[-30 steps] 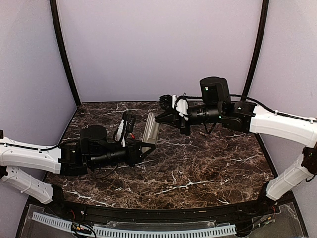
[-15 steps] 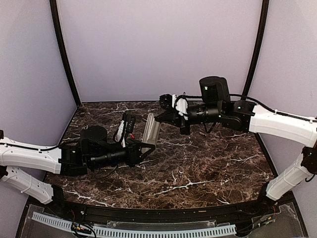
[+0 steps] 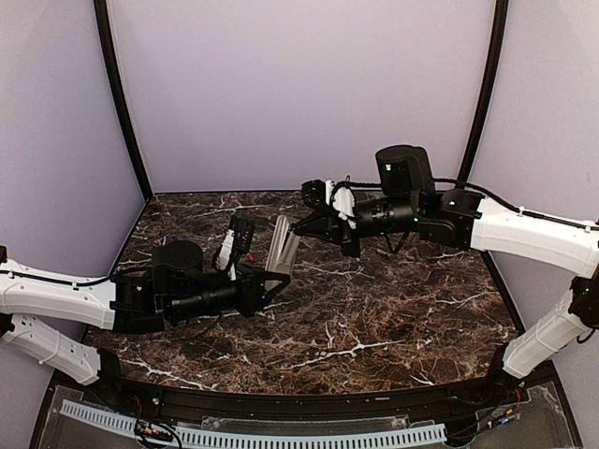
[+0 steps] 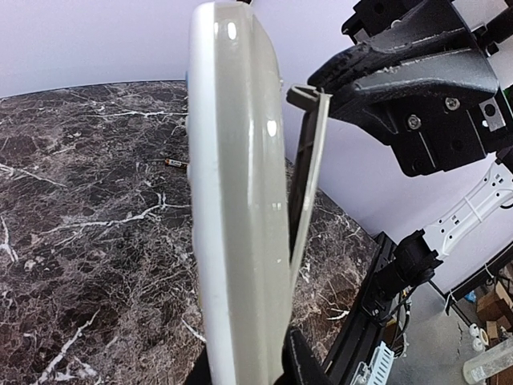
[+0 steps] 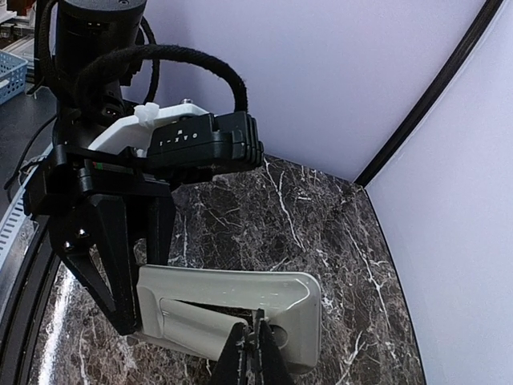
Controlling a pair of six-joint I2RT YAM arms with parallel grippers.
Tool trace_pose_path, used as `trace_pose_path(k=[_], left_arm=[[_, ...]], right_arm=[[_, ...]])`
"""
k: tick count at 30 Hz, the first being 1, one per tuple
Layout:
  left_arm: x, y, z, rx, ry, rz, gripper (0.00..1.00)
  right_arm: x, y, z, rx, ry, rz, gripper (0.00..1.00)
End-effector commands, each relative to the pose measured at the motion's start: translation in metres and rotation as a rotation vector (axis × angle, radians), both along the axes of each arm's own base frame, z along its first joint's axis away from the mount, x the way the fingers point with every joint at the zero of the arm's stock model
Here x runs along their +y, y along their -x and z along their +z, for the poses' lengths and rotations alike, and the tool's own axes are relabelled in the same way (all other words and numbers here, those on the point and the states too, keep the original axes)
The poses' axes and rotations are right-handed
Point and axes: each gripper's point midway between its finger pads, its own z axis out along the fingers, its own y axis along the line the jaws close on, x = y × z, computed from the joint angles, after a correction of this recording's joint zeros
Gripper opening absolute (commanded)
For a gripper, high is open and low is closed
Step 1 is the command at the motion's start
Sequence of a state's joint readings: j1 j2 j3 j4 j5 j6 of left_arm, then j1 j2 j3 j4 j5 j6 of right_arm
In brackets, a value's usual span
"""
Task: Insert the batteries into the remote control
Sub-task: Pass from the left arm to the right
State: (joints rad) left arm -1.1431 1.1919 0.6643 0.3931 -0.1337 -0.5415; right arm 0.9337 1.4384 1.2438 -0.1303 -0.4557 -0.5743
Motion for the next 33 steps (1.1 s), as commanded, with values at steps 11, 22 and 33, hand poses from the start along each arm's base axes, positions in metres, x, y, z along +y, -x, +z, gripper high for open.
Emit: trace_pose_path(k=[11,22,33], left_arm=[[0.007,-0.018,0.010,-0.049,0.018,0.095,0.00],[0.005,-0.031,-0.042,0.020,-0.100,0.137,0.00],[0.012,-0.049,-0.103,0.054,-0.354,0.175,0.00]], right_arm=[[0.000,0.003,-0.049,0.102,0.085,-0.024,0.12],[0.003,-0.023,-0.119,0.193,0.156,-0.099,0.15],[0.002,-0.034,-0.188,0.342,0.234,-0.115,0.17]])
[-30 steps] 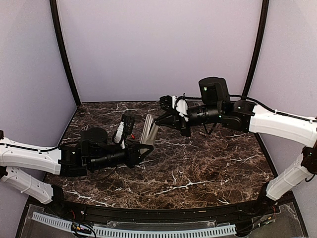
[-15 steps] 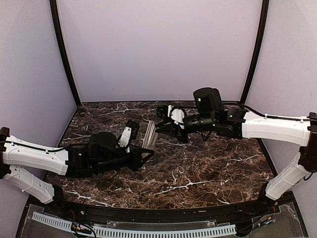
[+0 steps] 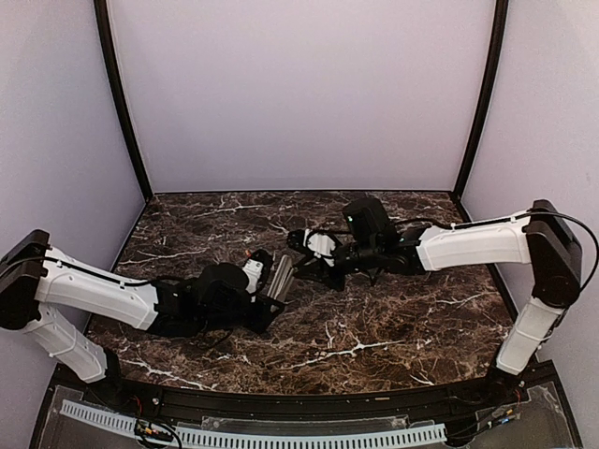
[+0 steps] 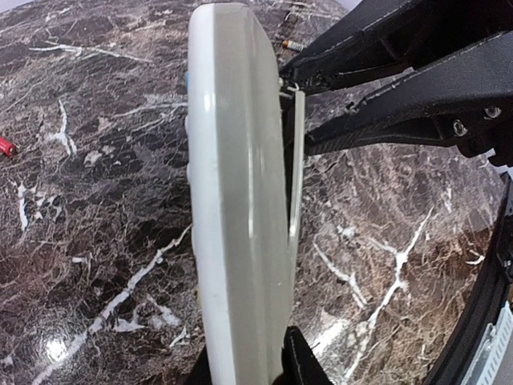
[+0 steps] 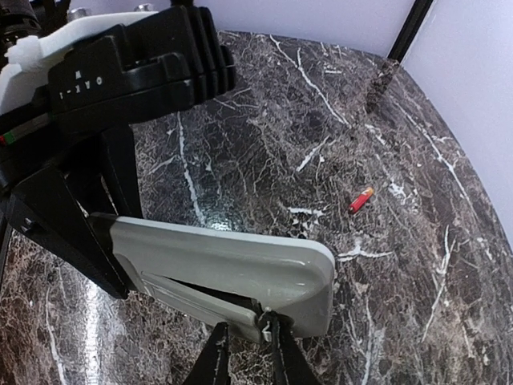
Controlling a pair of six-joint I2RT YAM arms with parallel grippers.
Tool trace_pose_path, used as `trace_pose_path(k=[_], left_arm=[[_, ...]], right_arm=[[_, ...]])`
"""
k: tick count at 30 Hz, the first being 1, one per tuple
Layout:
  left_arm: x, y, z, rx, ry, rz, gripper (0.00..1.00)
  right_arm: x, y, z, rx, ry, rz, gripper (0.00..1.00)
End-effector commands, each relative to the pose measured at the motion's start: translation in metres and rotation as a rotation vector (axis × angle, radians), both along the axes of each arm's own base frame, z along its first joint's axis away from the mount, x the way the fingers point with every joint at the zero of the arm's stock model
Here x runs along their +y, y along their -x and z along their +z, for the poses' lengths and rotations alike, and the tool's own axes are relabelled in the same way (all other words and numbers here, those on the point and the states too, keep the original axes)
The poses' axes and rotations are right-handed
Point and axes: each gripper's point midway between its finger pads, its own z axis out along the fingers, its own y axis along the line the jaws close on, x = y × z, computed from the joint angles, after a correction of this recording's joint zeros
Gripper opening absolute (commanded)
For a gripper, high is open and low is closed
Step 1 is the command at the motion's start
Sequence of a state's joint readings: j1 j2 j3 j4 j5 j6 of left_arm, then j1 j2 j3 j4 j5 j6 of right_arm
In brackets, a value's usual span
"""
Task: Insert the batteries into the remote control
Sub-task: Pass from the left arm to the right, then pick up the center of the board.
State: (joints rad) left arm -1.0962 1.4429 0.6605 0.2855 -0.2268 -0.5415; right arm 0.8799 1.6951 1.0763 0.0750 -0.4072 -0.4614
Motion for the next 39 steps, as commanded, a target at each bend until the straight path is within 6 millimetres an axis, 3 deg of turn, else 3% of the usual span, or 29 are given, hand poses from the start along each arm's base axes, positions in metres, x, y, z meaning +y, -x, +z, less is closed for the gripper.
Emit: trace_pose_path(k=[1,16,31,35,39], left_arm=[[-0.004,-0.021,0.014,-0.080,-0.052,0.030,0.00],[0.003,-0.044,-0.021,-0.067,-0.261,0.039,0.00],[0.011,-0.051,-0.029,-0.083,-0.331,0.061,0.00],[0.013,-0.049,-0.019,-0.106,-0.293,0.057,0.00],[0.012,-0.045,0.031,-0.194,-0.121,0.049,0.00]], right_arm=[[-0.006,0.013,-0.041,0.144,0.057,0.023,0.17],[-0.023,0.012,-0.080,0.272,0.087,-0.018,0.19],[-0.033,0.021,-0.091,0.329,0.099,-0.040,0.21],[-0.033,0.021,-0.078,0.323,0.075,-0.045,0.22],[-0.031,0.018,-0.043,0.303,0.010,-0.062,0.30]])
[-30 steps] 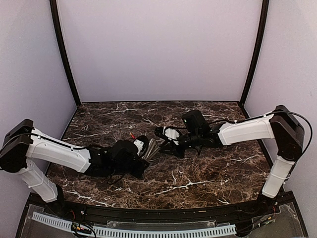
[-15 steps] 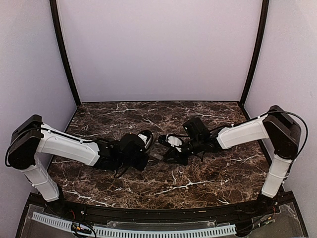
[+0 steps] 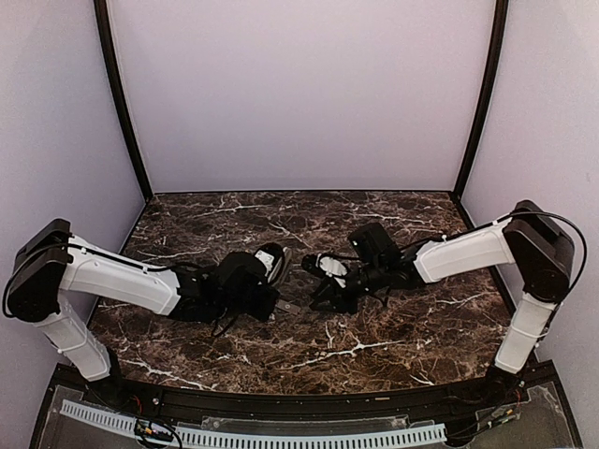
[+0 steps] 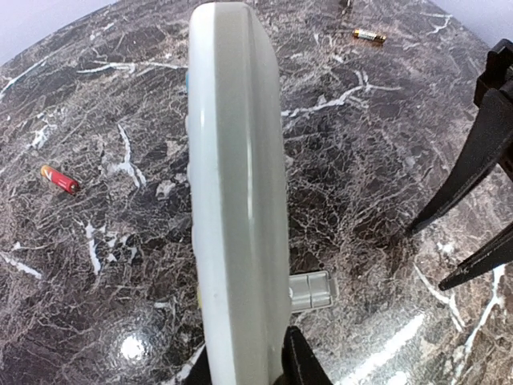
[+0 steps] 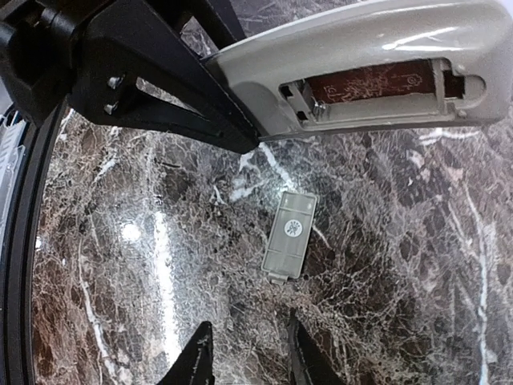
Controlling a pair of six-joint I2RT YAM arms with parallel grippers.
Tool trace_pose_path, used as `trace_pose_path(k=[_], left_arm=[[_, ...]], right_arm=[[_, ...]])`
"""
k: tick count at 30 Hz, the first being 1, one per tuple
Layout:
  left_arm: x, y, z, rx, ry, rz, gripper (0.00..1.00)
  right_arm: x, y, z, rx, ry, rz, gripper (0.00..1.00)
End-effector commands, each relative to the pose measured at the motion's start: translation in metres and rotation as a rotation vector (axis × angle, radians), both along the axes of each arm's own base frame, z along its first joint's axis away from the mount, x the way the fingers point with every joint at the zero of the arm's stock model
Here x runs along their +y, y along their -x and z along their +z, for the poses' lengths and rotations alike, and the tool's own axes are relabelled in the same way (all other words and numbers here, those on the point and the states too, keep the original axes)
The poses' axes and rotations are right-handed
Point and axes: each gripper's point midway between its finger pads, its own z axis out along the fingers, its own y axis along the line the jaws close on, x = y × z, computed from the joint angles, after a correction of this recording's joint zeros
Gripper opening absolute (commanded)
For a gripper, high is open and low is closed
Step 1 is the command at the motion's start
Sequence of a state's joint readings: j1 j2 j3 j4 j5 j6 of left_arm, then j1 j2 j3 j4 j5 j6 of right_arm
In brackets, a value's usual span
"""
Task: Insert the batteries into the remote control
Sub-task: Pick up the center of the board.
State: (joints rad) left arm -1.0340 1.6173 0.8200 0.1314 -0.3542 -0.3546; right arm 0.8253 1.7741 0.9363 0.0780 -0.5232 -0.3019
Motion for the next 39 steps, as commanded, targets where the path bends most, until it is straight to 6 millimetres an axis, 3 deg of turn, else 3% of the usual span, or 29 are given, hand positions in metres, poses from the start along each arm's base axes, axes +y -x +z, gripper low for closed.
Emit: trace_pose_path(k=[1,5,9,11,15,20,25,29,39], left_arm=[[-0.001,0.003,0.069,-0.125,0.207,-0.029,0.00],[0.002,0.018,0.117,-0.194,0.393,-0.084,0.00],[0.012,0.031,0.151,-0.256,0.487,-0.108,0.00],[0.017,0.037,0.165,-0.297,0.506,-0.110,0.00],[0.024,0.046,0.181,-0.361,0.517,-0.105,0.00],[0.028,0.052,0.189,-0.392,0.518,-0.103,0.00],[0.033,0.056,0.194,-0.400,0.519,-0.086,0.00],[0.035,0.057,0.189,-0.399,0.484,-0.074,0.00],[0.038,0.053,0.180,-0.396,0.432,-0.042,0.00]], right_arm=[[0.004,-0.004,0.054,-0.039,-0.106,-0.034,0.33],[0.008,-0.018,0.115,-0.047,-0.209,-0.143,0.58],[0.012,-0.037,0.173,0.157,-0.348,-0.406,0.70],[0.025,-0.028,0.196,0.209,-0.419,-0.418,0.87],[0.057,-0.006,0.233,0.175,-0.517,-0.444,0.98],[0.088,-0.001,0.247,0.231,-0.534,-0.443,0.99],[0.110,0.007,0.247,0.222,-0.517,-0.428,0.94],[0.115,0.002,0.244,0.204,-0.503,-0.485,0.82],[0.127,0.010,0.239,0.188,-0.468,-0.501,0.66]])
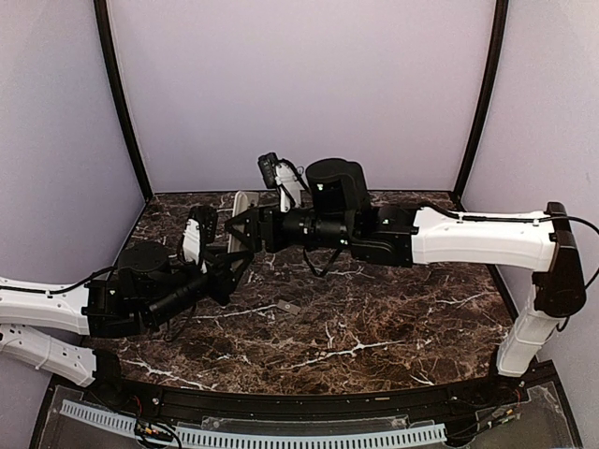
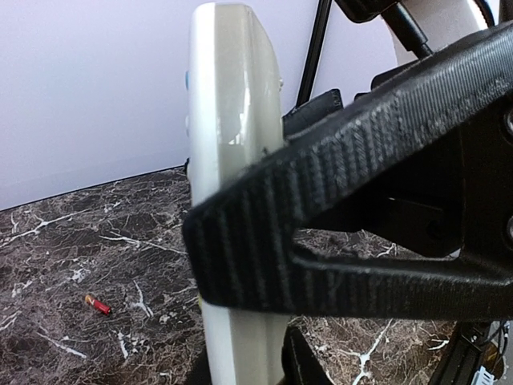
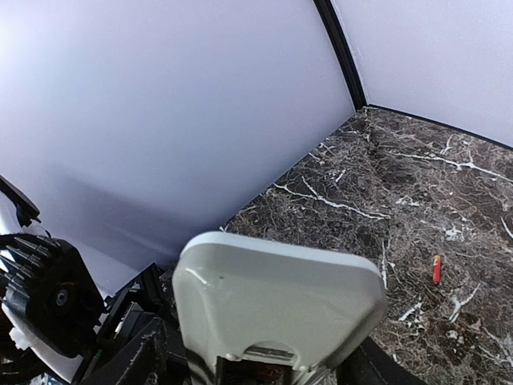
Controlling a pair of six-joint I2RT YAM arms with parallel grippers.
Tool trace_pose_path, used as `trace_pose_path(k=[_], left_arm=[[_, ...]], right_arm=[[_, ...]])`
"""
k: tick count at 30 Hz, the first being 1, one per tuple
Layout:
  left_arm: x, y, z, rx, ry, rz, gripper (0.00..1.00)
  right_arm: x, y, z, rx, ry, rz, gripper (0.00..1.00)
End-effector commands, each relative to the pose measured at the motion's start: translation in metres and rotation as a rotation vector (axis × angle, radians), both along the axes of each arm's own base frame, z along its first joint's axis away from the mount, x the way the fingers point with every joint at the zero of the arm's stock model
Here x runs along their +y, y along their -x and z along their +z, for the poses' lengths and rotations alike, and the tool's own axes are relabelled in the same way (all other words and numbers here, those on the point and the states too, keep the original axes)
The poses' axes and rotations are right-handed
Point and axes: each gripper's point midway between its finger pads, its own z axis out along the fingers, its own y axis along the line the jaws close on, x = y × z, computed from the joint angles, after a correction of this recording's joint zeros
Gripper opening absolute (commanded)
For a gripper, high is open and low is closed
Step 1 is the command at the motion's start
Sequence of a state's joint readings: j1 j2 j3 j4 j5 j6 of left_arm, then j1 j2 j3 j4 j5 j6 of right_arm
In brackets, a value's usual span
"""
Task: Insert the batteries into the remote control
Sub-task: Pick up the center of the board.
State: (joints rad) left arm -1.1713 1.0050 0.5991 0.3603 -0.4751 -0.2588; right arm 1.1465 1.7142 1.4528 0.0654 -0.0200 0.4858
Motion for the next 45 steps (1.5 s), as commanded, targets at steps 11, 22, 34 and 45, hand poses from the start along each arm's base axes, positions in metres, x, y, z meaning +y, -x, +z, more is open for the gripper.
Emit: trace_pose_path(k=[11,22,34,45], left_arm=[[0.000,-0.001,-0.003,-0.003,-0.037,0.025,0.00],[-0.002,-0.005,-0.002,-0.045,-0.095,0.036,0.00],[-0.006,-0.008,0.018,-0.082,-0.089,0.040,0.00],[-0.006,-0.010,0.024,-0.077,-0.085,0.056,0.00]], right_arm=[[-0.002,0.001,-0.008,-0.011,0.025,-0.013,0.33],[0.014,-0.006,-0.012,-0.003,0.036,0.022,0.48],[0.018,-0.019,-0.004,-0.017,0.056,0.040,0.29],[0.005,-0.024,0.007,-0.022,0.008,0.003,0.53]])
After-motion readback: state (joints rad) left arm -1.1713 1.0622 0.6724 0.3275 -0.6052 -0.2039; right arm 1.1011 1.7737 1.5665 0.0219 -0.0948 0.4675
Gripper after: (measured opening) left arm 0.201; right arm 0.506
